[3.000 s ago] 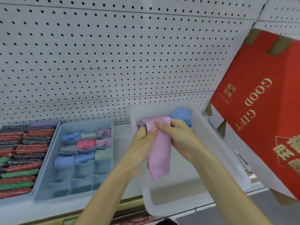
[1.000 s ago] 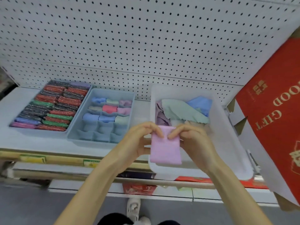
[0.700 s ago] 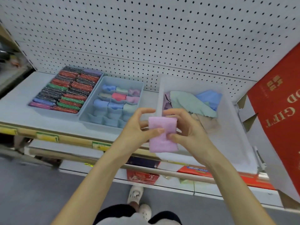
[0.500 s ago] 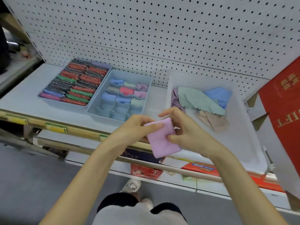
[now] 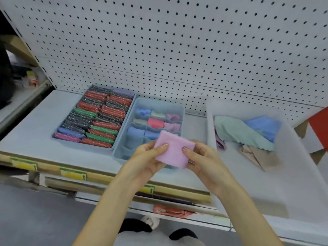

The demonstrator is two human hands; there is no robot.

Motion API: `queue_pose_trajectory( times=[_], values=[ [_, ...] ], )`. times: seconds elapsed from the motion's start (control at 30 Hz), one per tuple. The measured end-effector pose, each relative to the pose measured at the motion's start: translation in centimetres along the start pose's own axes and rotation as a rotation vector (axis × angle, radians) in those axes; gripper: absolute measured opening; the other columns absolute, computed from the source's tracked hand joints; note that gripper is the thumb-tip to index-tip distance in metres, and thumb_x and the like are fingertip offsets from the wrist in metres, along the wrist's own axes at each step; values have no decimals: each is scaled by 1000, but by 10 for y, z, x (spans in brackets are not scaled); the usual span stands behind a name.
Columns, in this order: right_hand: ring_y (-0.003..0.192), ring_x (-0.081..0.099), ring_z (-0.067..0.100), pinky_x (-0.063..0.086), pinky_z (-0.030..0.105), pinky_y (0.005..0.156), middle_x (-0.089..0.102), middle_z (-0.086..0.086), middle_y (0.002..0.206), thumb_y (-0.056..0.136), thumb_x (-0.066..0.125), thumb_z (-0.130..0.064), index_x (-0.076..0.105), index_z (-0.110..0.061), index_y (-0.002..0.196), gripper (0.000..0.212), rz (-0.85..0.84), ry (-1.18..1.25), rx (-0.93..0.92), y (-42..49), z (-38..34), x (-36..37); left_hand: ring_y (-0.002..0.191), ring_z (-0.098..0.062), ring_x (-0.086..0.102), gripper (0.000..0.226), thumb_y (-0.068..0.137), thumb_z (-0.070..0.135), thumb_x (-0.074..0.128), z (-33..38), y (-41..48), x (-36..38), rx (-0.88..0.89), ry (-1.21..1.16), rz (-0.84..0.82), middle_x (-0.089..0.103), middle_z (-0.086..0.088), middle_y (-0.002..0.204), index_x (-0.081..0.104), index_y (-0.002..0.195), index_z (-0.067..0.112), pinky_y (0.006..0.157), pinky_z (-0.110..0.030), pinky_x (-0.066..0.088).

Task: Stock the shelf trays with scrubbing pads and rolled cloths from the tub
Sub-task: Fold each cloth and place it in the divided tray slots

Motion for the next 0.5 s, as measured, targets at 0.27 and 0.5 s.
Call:
queue_pose_trajectory(
  times=[0.27,0.5],
  values=[
    [76,62,14,51,24,67,70,4,82,77,71,-2,64,-14,88,19,327,-59,-202,47,7,38,99,-20,68,43,78,28,60,34,27,-38,-48,-27,11,69,-13,114,65,115,6,80,-29,58],
    [66,52,8,46,28,64,59,-6,74,78,72,0,58,-15,80,21,619,-82,-338,64,25,68,81,-14,69,27,74,23,64,40,38,-57,-22,-171,-31,72,-9,102,76,95,13,59,-20,53]
  ],
)
Point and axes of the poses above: each hand's wrist, its own y-axis towards the middle knuckle, its own x-axis out of the palm, z = x × y, the point moved 5 cm from there along y, towards the middle knuckle
